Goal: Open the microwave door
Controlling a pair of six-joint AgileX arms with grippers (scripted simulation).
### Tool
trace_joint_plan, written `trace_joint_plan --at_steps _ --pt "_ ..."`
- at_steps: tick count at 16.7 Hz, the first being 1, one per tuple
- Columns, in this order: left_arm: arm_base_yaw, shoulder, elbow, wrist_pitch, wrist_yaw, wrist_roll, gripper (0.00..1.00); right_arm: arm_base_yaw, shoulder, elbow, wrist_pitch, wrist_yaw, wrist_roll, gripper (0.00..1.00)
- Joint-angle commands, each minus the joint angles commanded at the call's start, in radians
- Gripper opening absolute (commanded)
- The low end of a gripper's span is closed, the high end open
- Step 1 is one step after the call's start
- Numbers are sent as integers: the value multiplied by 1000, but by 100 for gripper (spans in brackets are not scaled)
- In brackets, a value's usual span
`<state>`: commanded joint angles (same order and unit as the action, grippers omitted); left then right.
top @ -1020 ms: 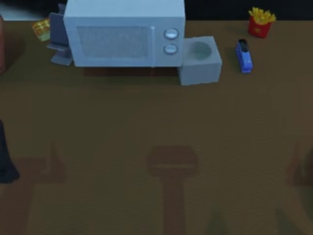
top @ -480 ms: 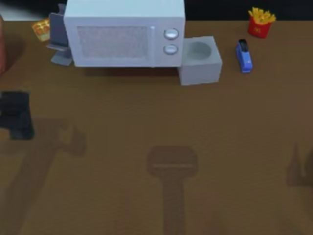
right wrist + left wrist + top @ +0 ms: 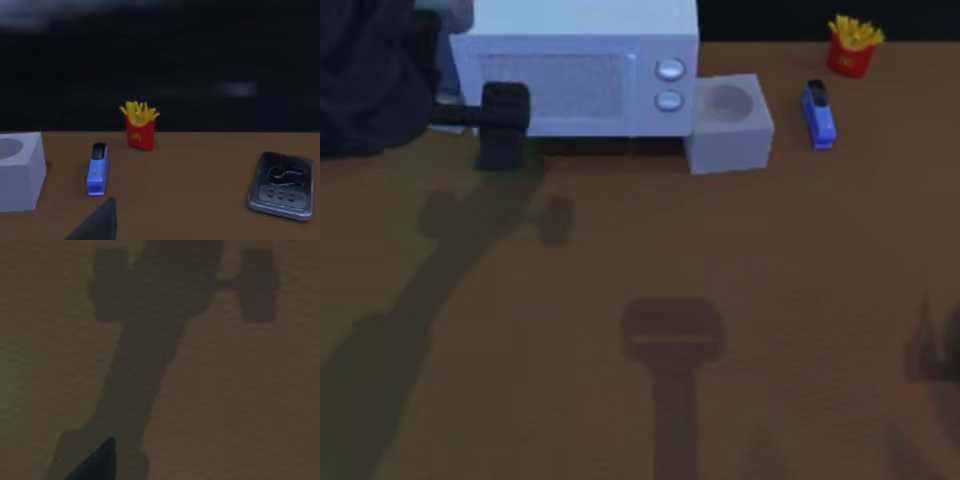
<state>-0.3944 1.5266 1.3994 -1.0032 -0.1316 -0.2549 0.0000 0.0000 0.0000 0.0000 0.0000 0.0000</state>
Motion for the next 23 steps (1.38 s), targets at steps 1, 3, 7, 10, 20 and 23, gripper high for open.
trace_joint_plan --at_steps 1,3,7,10,20,23 --pt "-23 98 98 -54 -14 -21 100 0 0 0 0 0 0 100" --pt "-65 280 293 -148 -42 -66 100 0 0 0 0 0 0 100" --pt "-136 570 669 -270 -94 -156 100 0 0 0 0 0 0 100" --pt "-174 711 907 -306 -126 -217 100 0 0 0 0 0 0 100" --pt "-209 820 1135 -306 -160 -288 100 0 0 0 0 0 0 100" --pt "-201 823 1121 -289 -156 -281 100 0 0 0 0 0 0 100"
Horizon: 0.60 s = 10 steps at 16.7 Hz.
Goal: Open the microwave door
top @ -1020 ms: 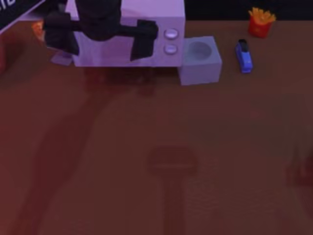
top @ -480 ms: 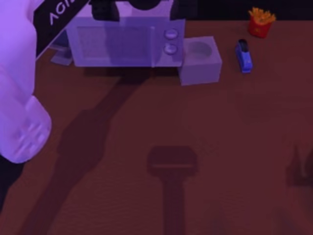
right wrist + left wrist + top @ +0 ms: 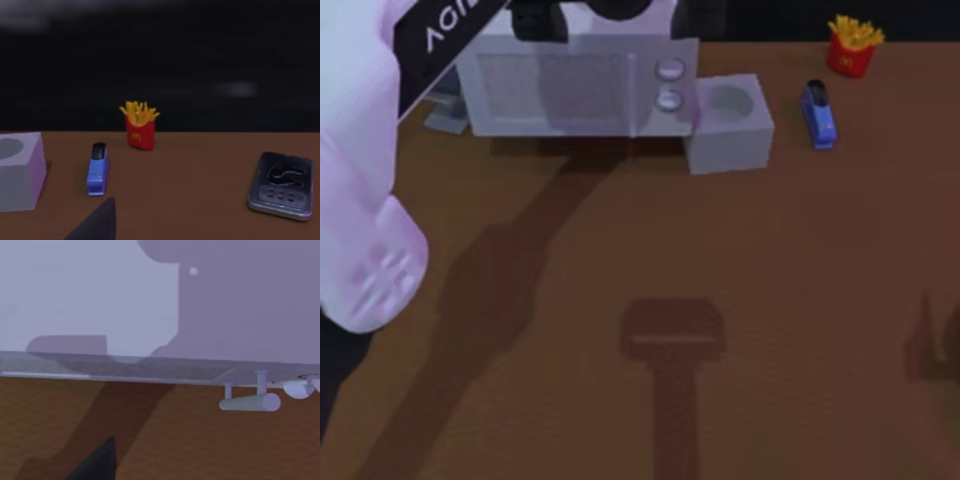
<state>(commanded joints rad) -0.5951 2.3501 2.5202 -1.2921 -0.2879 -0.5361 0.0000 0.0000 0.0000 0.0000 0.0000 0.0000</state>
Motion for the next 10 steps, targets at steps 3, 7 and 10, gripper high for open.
trace_joint_plan --at_steps 3,7,10 --pt "17 36 -52 96 8 17 100 0 0 0 0 0 0 100" --pt "39 82 -115 211 18 38 100 0 0 0 0 0 0 100" --pt "40 84 -117 214 19 38 100 0 0 0 0 0 0 100"
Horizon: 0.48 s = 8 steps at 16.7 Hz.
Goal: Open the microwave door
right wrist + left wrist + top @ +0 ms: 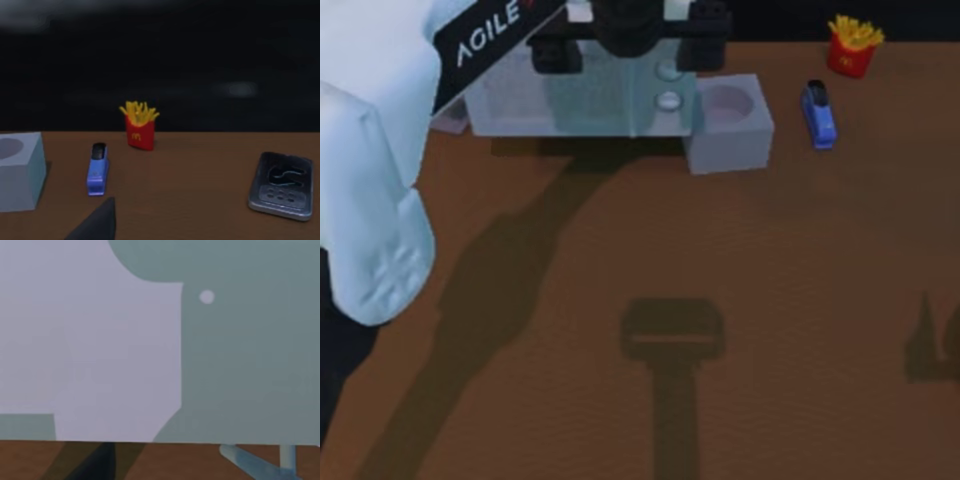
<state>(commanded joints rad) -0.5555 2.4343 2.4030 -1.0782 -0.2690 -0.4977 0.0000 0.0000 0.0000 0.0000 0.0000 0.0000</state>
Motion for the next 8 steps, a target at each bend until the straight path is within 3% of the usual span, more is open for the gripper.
trace_joint_plan --at_steps 1,8 --pt "0 0 0 0 0 0 100 0 0 0 0 0 0 100" --pt "0 0 0 0 0 0 47 0 0 0 0 0 0 100"
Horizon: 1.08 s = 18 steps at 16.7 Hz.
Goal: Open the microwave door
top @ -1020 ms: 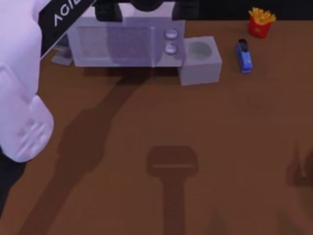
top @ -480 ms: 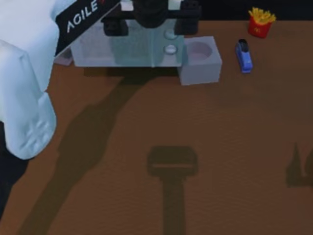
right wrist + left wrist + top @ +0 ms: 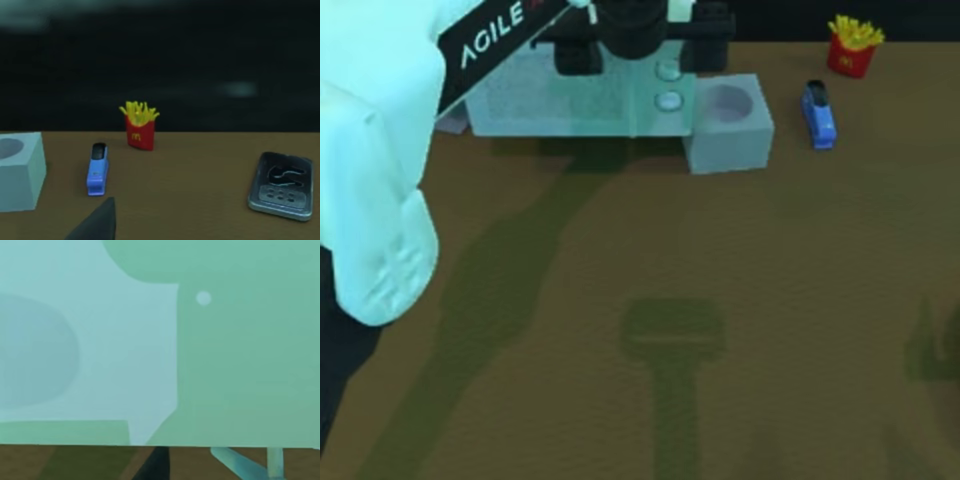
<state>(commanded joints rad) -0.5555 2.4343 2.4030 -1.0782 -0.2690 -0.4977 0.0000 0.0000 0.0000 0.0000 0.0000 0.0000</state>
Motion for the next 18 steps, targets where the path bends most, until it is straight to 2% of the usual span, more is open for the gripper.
trace_joint_plan --at_steps 6,14,18 --pt "0 0 0 0 0 0 2 0 0 0 0 0 0 100" --pt "0 0 0 0 0 0 0 0 0 0 0 0 0 100" --pt "-24 -54 -82 20 -1 -5 0 0 0 0 0 0 0 100"
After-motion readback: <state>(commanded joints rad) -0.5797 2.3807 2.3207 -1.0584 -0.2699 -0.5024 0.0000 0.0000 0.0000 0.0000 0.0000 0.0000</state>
